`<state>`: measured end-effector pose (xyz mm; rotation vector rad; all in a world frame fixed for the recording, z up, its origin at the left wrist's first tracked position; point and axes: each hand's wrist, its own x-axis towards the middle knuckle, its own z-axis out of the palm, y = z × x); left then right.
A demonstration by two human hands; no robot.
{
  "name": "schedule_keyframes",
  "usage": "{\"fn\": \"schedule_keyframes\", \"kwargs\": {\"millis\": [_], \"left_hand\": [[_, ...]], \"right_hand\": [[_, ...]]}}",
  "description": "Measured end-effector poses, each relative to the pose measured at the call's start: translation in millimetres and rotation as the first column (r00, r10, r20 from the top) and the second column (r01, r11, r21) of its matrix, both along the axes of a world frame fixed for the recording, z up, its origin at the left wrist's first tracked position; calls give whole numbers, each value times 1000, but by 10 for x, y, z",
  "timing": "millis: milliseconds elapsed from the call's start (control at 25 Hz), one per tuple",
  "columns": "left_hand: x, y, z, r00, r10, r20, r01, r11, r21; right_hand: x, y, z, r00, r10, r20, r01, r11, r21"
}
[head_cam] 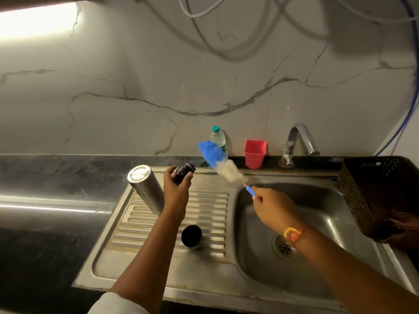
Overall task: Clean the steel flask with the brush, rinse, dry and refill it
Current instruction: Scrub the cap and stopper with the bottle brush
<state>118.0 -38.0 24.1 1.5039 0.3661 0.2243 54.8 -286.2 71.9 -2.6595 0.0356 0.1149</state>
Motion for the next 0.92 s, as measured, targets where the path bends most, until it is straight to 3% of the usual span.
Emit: {"fn": "schedule_keyframes", "kwargs": {"millis": [120, 200, 320, 440, 600, 760, 920], "left_hand": [[-23, -67, 5, 999, 8, -37, -25, 874, -486], [-24, -161, 38, 999, -21, -41, -10, 768, -641], [-55, -303, 64, 995, -96, -37, 29, 603, -797], [7, -298, 78, 996, -67, -65, -17, 554, -833], [71, -278, 108, 995, -44, -88, -44, 593, -804], [-24, -410, 100, 993, -86, -81, -18, 566, -824], [35, -313, 46, 995, -24, -95, -69, 518, -853]], "right_hand": [[-286, 163, -7, 990, 62, -125, 0, 899, 438], [-339, 272, -26, 986, 96, -139, -16, 873, 487], [-108, 354, -51, 995, 57, -85, -17, 914, 406], [-84, 342, -46, 997, 40, -58, -16, 929, 370], [-203, 358, -4, 995, 86, -44, -66, 938, 339], [14, 406, 111, 999, 31, 19, -35, 948, 317], [-221, 386, 64, 992, 112, -55, -91, 951, 297]]}}
